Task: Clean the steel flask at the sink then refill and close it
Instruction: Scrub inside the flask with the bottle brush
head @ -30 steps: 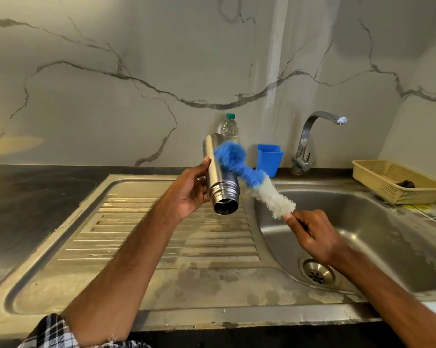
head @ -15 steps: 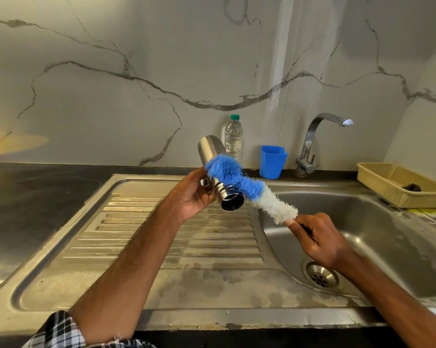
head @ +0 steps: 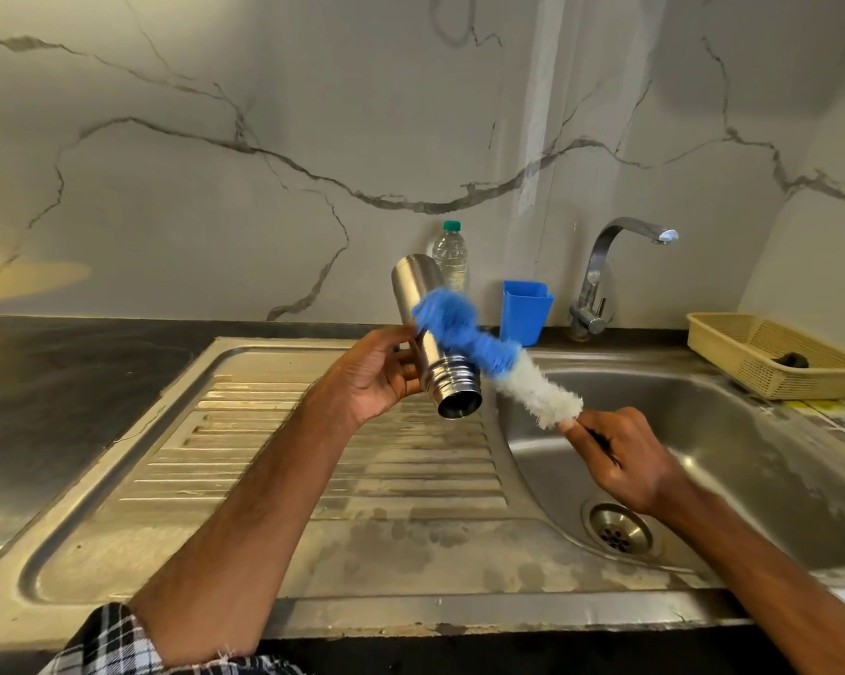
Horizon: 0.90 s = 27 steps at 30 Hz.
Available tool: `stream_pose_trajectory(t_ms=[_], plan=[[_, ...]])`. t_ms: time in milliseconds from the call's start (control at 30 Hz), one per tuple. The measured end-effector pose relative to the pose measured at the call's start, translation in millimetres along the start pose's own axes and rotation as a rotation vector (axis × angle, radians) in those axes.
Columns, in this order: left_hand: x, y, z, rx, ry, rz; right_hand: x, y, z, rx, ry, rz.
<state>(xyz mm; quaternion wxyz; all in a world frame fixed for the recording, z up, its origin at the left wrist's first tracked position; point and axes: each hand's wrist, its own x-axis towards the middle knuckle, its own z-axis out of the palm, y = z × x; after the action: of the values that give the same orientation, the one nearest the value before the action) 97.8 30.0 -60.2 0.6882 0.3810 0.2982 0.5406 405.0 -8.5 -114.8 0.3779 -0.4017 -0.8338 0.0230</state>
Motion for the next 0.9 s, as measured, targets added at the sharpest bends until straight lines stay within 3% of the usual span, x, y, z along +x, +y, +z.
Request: stream_pose_trajectory(t_ms=[200,333,433,567,667,800,900], plan=[[-2,4,2,0.033,-0.049,0.013,2,2,-1,0.026,0.025,0.064],[1,2,-3,-0.022,-0.16,0.01,-1,1,1,0.019,-0.056,-0.013],[3,1,-2,0.043,-0.137,0.002,4,-1,2,0.014,-0.006,0.078],[1,-3,2,0.017,-0.105,-0.014,0,0,3,0.013,-0.021,0.024],[0,-4,7,0.07,-0.123,-0.01,4,2,1,0.012,0.019,0.126],[0,-7,12,0.12,-0.144,-0.023,1,-1,-1,0.014,0.004,0.063],[1,-8,10,0.15,-0.141,-0.026,5,2,0,-0.005,0.003,0.143]])
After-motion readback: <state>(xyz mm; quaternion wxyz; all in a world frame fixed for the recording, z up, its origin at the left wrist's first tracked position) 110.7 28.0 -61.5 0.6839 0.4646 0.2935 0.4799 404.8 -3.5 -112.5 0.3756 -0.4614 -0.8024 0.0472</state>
